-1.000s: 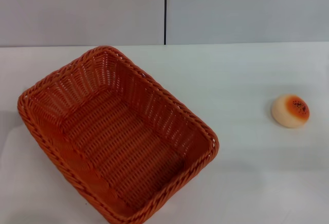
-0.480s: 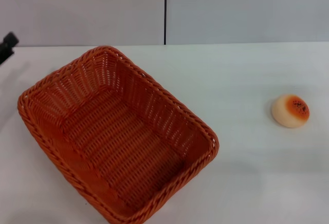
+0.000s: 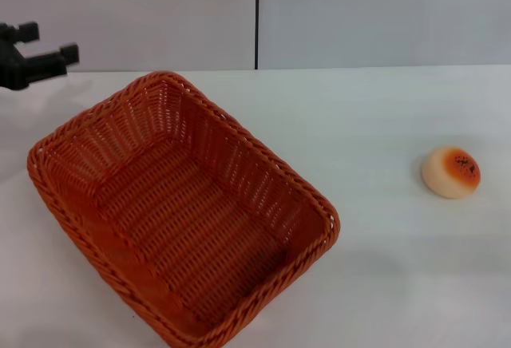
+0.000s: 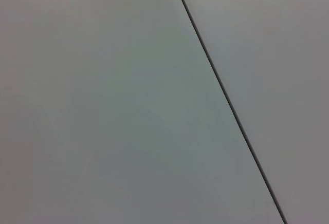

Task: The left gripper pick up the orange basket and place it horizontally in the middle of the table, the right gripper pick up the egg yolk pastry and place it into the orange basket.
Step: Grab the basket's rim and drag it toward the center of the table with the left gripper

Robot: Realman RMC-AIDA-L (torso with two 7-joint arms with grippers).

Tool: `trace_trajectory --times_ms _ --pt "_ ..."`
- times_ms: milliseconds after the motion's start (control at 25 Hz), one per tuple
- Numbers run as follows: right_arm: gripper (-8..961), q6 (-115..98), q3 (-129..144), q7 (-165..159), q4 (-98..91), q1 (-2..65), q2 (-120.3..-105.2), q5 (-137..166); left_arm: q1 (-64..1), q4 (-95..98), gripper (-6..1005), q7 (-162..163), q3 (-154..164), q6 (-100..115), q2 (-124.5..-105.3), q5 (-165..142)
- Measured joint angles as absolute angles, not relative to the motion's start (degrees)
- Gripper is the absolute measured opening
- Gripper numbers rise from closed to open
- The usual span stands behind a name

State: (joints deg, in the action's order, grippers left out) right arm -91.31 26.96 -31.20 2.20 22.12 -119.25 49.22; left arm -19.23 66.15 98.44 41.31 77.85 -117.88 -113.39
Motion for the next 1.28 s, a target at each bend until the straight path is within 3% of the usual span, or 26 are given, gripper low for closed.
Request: trace_trajectory --times_ms 520,1280 --pt "465 -91.58 26.98 -31.21 2.24 22.12 -119.26 49.21 -29.51 78.63 810 110.85 45.92 88.77 -118.15 -140.64" --pt "465 -90.70 26.89 -31.20 1.96 22.96 -119.18 49.12 -29.51 74.04 801 111.62 54.91 86.20 -118.38 -145.10"
